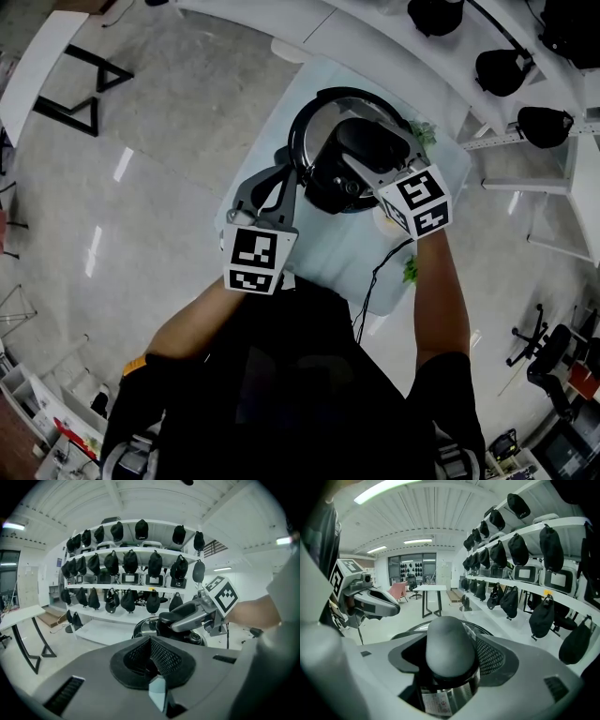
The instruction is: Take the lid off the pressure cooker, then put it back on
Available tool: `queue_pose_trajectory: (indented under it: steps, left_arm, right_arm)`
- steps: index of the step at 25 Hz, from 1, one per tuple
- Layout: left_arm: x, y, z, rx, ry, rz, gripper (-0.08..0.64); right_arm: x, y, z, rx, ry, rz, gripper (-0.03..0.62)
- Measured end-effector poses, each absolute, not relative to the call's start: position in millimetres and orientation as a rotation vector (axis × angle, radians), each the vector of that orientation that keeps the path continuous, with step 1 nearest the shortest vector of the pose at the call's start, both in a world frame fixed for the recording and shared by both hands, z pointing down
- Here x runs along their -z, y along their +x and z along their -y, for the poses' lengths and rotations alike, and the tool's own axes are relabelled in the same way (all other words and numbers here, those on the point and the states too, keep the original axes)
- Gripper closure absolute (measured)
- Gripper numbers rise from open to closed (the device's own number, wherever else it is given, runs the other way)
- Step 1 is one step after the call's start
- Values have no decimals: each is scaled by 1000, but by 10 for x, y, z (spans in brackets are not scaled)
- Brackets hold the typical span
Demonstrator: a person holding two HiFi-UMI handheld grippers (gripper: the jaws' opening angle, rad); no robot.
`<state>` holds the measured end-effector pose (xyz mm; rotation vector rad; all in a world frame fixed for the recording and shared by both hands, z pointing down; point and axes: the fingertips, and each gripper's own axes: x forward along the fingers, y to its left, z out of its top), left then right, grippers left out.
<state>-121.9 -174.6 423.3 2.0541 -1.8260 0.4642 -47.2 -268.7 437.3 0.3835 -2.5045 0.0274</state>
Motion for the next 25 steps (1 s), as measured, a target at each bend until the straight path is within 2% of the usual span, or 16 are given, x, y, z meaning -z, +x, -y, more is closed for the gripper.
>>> queue_pose_trajectory:
  steps: [9,13,19,25]
  left_arm:
    - [-4045,-1192,1623,-431,2154,1786,554]
    - [-3998,-1220,1490,-428,2200,1760,552]
    - [-3966,-1137,1183,-439,2279,1690,552]
    - [-3978,-790,865,-469,2368,1611,552]
  right_arm:
    - [-3854,-128,2477,-66,699,2567,277]
    - [-3776,-34,2202,-86,844,2546,363]
    - [-3747,90,1749,-176,1104,2478,524]
    - [-3762,154,1246,-254,1187,2486,556]
